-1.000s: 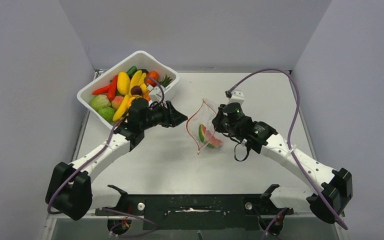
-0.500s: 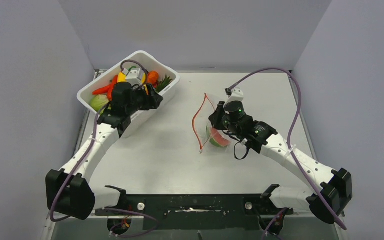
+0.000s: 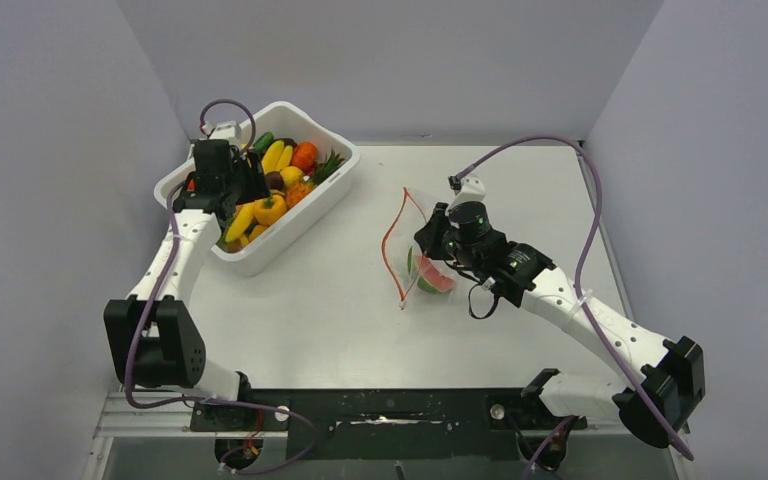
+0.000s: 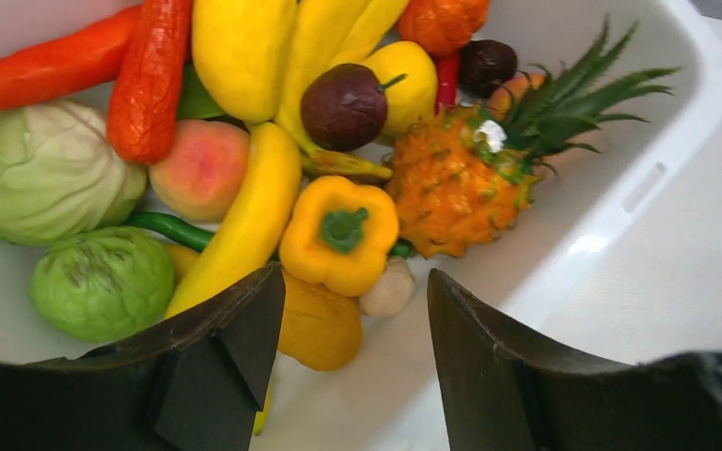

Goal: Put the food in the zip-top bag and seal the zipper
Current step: Pick up the fake vegetable from the bin.

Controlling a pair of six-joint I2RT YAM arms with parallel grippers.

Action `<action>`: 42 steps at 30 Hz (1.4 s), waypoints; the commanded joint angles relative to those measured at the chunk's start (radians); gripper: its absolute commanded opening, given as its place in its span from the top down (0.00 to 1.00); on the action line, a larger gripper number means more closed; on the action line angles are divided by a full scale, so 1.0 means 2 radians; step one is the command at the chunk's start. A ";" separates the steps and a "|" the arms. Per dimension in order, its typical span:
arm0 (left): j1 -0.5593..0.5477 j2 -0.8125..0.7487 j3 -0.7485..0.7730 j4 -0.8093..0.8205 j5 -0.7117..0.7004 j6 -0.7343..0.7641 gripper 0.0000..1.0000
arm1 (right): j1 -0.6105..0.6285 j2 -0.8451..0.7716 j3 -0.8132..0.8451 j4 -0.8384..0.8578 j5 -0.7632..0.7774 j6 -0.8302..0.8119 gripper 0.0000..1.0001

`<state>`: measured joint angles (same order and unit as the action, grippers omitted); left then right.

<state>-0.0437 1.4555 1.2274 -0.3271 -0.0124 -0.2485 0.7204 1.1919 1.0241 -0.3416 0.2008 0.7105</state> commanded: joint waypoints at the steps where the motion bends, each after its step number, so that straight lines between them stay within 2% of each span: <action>1: 0.017 0.037 0.060 -0.009 -0.024 0.039 0.42 | 0.002 0.000 0.021 0.024 -0.002 -0.007 1.00; 5: 0.028 0.073 0.095 0.003 -0.093 0.071 0.41 | 0.007 0.003 0.022 0.028 -0.001 -0.001 1.00; 16: 0.062 0.170 0.149 0.032 -0.139 0.127 0.39 | 0.019 0.016 0.044 0.010 0.008 -0.004 1.00; 29: 0.069 0.242 0.174 0.064 -0.155 0.161 0.39 | 0.020 0.004 0.044 0.005 0.016 -0.006 1.00; 37: 0.066 0.260 0.171 0.079 -0.156 0.161 0.48 | 0.021 -0.001 0.041 0.004 0.019 -0.008 1.00; 42: 0.060 0.272 0.165 0.085 -0.157 0.167 0.49 | 0.021 -0.004 0.040 0.005 0.018 -0.006 1.00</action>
<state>0.0868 1.9858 1.5215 -0.2279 -0.3138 0.0666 0.7544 1.2266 1.0695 -0.3683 0.2161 0.7105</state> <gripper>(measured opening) 0.517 0.031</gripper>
